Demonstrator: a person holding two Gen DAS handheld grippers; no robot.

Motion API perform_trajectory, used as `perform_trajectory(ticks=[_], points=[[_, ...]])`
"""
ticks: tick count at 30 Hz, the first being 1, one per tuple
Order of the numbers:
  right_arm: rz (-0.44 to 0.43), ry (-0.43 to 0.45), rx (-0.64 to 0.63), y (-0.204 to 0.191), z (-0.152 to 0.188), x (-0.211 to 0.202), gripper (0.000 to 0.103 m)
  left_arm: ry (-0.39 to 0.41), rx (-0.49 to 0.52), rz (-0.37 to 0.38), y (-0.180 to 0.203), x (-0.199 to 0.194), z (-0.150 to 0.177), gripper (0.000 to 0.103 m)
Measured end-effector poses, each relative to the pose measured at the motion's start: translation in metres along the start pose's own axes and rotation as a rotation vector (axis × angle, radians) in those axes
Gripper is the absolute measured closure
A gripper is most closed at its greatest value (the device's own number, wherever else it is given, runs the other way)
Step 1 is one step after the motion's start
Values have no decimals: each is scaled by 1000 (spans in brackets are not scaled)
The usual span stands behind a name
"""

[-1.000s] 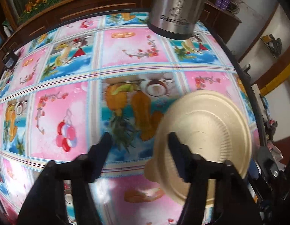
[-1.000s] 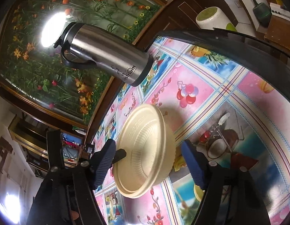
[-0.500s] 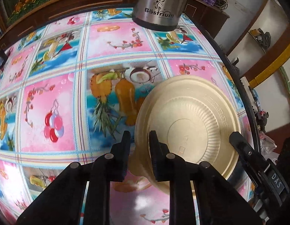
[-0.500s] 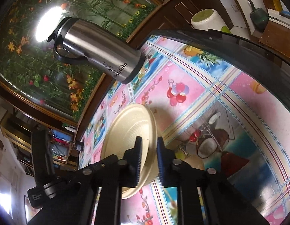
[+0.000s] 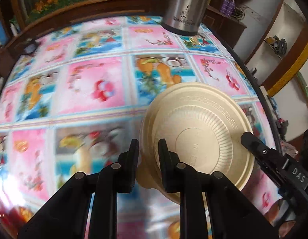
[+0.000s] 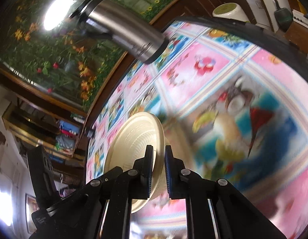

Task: Organize plates and bowls
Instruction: 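Lift the beige bowl with both tools and carry it toward the plate stack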

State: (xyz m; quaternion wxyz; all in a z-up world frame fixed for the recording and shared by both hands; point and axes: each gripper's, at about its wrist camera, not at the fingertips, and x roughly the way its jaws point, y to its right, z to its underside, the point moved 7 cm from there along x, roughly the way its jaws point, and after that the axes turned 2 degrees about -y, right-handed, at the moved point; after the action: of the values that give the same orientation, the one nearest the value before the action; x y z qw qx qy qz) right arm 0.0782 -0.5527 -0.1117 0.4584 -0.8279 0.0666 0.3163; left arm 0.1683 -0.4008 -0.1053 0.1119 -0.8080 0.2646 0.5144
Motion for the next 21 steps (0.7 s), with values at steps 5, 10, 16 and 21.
perform_trajectory(ticks=[5,10,16,21], points=[[-29,-24,-68,-30,40,-16,92,93,-22,-49,-31,-42,33,86],[-80,-48,-149,-74,79,-31,92,196,-56,-112,-66,-92,64,86],[-168,-74,-254,-141,125,-48,92,301,-109,-191,-115,-152,102,85],[-221,-106,-333,-192,164,-49,92,379,-148,-272,-154,-195,133,85]])
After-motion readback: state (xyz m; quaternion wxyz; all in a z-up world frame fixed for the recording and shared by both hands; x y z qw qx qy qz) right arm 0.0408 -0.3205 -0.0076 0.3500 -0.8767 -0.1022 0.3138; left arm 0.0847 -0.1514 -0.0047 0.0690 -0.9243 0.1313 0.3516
